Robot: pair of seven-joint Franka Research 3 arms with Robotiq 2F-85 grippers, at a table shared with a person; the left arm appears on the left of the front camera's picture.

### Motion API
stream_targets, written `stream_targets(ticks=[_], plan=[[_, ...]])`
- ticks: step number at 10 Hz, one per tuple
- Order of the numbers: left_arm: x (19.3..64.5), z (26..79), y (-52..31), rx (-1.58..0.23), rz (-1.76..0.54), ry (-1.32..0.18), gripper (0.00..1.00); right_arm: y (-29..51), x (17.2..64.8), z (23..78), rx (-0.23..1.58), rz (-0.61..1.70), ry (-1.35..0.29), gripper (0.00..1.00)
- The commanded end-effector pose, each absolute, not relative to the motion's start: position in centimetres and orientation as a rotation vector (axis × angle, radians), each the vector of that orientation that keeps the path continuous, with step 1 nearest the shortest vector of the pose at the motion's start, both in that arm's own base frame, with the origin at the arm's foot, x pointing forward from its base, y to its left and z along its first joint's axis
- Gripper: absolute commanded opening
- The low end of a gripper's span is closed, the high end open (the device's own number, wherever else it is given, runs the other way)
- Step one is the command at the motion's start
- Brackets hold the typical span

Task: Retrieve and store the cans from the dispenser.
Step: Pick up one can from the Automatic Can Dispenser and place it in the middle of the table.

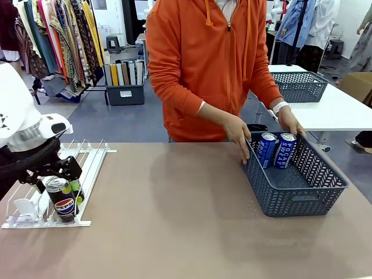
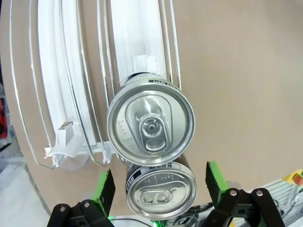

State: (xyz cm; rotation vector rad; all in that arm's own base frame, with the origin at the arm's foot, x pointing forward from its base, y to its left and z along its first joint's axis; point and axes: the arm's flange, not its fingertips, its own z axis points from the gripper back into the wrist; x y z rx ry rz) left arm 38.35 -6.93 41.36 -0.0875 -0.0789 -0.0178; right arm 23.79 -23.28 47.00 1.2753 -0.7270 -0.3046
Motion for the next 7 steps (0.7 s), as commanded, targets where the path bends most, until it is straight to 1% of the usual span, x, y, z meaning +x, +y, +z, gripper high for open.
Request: stream_targets(ticks=[1, 2, 3, 7], plan=[[38.89, 41.06, -7.25, -0.061, 0.011, -0.081, 0.76, -23.34, 24.13, 47.26, 1.287, -0.287, -0.763, 1.0], [38.88, 41.0, -7.27, -0.052, 0.01, -0.066, 0.16, -23.34, 24.13, 47.26, 1.287, -0.287, -0.763, 1.0], [39.01, 41.02, -7.37, -0.047, 0.008, -0.062, 0.0, -23.34, 24.13, 47.26, 1.287, -0.287, -0.763, 1.0], [38.96, 41.04, -7.44, -0.043, 0.008, -0.055, 0.0, -23.34, 24.13, 47.26, 1.287, -0.287, -0.763, 1.0]])
